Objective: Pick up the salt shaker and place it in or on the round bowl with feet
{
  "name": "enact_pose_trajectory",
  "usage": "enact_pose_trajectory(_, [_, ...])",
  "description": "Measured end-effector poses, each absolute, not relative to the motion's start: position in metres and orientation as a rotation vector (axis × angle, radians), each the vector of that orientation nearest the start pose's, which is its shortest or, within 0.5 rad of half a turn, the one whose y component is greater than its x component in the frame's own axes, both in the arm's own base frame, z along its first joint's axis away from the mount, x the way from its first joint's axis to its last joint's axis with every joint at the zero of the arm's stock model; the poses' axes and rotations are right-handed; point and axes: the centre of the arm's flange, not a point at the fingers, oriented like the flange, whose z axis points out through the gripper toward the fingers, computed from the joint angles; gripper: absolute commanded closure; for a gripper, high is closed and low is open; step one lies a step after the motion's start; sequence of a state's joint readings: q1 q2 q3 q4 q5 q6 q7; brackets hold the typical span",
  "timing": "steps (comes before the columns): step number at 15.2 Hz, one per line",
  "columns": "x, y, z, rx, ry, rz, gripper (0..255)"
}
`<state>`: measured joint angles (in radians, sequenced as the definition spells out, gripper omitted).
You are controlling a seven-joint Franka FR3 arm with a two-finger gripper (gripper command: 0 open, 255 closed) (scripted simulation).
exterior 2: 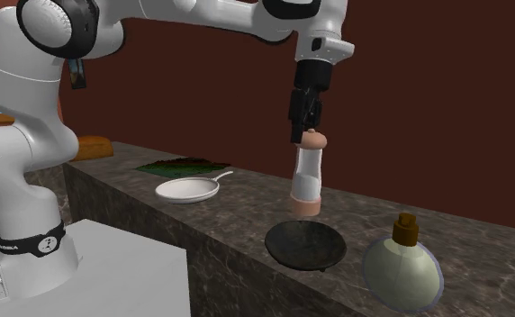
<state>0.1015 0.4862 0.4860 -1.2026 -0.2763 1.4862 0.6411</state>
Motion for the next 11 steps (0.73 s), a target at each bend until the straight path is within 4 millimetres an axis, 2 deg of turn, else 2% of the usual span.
enact_pose_trajectory(11, [0.611,0.281,0.455,-3.266,0.144,0.154,255])
